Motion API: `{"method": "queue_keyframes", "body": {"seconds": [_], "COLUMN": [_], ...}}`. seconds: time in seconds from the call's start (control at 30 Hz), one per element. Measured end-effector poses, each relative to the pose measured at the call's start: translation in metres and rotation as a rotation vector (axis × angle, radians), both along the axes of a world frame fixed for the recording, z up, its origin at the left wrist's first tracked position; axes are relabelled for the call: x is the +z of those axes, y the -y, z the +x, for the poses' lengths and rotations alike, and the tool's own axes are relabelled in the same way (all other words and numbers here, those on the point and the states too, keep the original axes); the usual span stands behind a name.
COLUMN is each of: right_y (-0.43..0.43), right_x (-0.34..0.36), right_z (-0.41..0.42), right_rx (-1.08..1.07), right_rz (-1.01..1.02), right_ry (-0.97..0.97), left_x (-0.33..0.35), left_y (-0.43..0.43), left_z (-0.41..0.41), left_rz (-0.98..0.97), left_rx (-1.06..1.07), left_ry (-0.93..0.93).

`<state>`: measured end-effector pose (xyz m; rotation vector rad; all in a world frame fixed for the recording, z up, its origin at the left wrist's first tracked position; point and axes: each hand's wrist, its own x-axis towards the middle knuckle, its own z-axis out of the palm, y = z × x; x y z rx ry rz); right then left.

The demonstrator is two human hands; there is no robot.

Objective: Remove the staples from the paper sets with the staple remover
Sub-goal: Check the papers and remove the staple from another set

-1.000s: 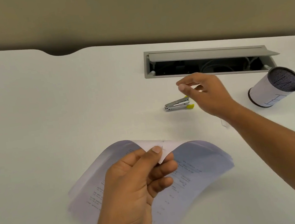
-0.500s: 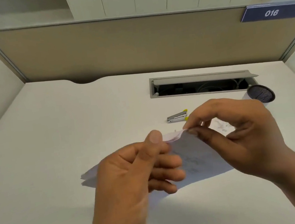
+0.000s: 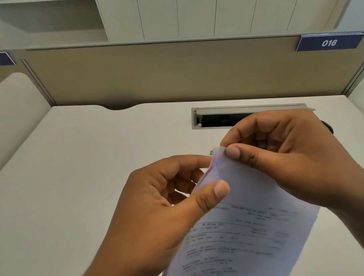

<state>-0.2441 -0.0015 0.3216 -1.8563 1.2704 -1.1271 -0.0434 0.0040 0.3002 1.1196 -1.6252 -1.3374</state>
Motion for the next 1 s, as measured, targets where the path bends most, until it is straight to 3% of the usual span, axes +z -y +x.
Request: {"method": "queue_keyframes", "body": {"seconds": [0.3, 0.8, 1.0], "right_y": [-0.006, -0.010, -0.011], "right_x": [0.006, 0.005, 0.004], "right_z": [0.011, 0.010, 0.011], "right_rx": [-0.067, -0.129, -0.143], "right_rz": [0.022, -0.028, -0.028], "right_ry": [-0.037, -0.098, -0.122], "left_x": [-0.008, -0.015, -0.015], "left_y": [-0.009, -0.014, -0.015], "left_z": [-0.003, -0.010, -0.011], "left_rz": [0.200, 0.167, 0.254], "left_rx": [0.026, 0.134, 0.059], "left_ry": [-0.332, -0.412, -0.492]}}
